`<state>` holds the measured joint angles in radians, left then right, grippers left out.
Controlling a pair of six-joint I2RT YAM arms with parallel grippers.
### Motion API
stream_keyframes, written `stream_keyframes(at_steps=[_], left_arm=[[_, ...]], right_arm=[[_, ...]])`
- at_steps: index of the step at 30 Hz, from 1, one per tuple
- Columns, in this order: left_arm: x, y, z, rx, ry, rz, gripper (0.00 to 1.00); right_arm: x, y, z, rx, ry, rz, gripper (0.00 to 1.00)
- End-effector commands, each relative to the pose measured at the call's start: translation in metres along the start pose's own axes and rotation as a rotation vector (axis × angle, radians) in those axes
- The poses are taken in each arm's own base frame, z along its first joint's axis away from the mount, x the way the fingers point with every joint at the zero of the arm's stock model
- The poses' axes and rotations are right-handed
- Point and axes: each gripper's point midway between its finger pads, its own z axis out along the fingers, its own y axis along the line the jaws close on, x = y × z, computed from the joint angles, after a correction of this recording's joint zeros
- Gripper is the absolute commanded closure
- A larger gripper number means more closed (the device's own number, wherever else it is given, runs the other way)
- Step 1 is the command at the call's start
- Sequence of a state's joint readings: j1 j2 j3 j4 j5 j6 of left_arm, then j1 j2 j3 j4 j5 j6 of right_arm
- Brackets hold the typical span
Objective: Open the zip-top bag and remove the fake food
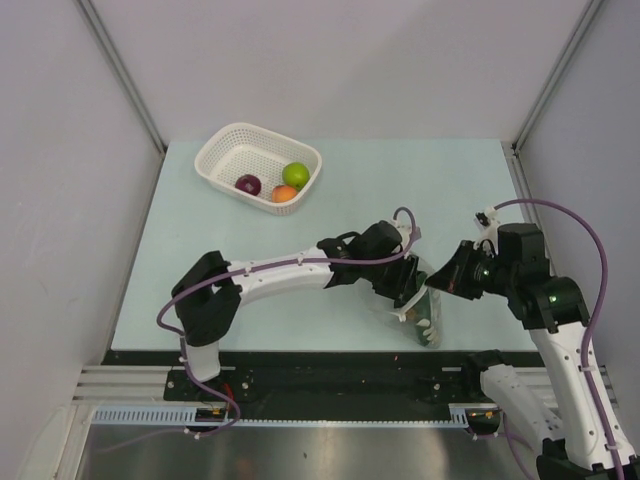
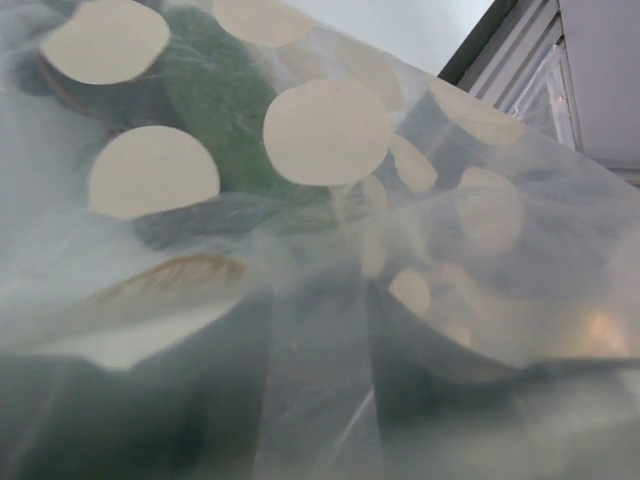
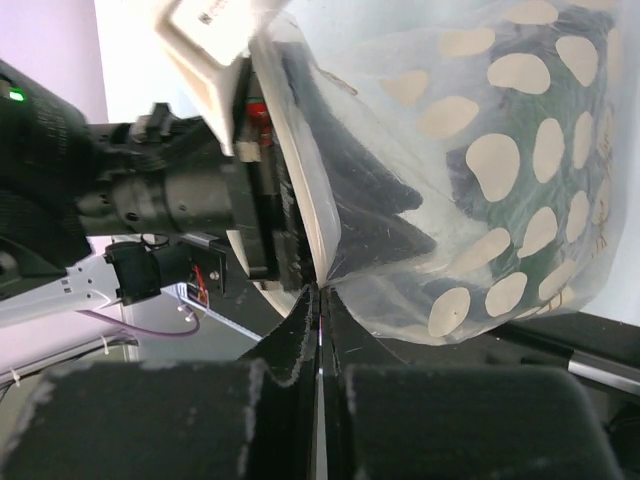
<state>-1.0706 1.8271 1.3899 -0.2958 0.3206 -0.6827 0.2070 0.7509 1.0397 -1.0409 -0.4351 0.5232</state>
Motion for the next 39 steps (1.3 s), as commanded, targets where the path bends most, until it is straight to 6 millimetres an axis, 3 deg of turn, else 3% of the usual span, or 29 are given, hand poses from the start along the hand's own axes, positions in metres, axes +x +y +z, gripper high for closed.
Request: stream_keyframes(at_steps=[1, 7, 16, 22, 28, 31, 33, 39], left_arm=[[-0.015, -0.029, 0.011, 0.074, -0.04, 0.014, 0.46], [-0.017, -0.024, 0.03, 0.062, -0.057, 0.007, 0.36], [-0.027, -0.017, 0.053, 0.031, -0.107, 0.003, 0.43], [-0.027, -0.006, 0.07, -0.013, -0.104, -0.031, 0.33], [-0.021, 0.005, 0.087, -0.035, -0.092, -0.052, 0.34], [-0.019, 0.006, 0.09, -0.034, -0.086, -0.053, 0.41], [-0.02, 0.004, 0.089, -0.025, -0.085, -0.049, 0.54], [-0.025, -0.005, 0.076, -0.013, -0.094, 0.014, 0.76]], right_arm=[[0.003, -0.004, -0.004, 0.015, 0.006, 0.019, 1.0], [0.007, -0.01, -0.009, 0.044, -0.002, 0.049, 1.0], [0.017, -0.022, -0.018, 0.096, 0.007, 0.055, 1.0], [0.018, -0.022, -0.022, 0.104, 0.013, 0.038, 1.0], [0.018, -0.023, -0.027, 0.123, 0.011, 0.014, 1.0], [0.016, -0.025, -0.03, 0.138, 0.001, 0.007, 1.0], [0.015, -0.025, -0.03, 0.142, -0.002, 0.003, 1.0], [0.011, -0.025, -0.031, 0.148, -0.021, 0.002, 1.0]])
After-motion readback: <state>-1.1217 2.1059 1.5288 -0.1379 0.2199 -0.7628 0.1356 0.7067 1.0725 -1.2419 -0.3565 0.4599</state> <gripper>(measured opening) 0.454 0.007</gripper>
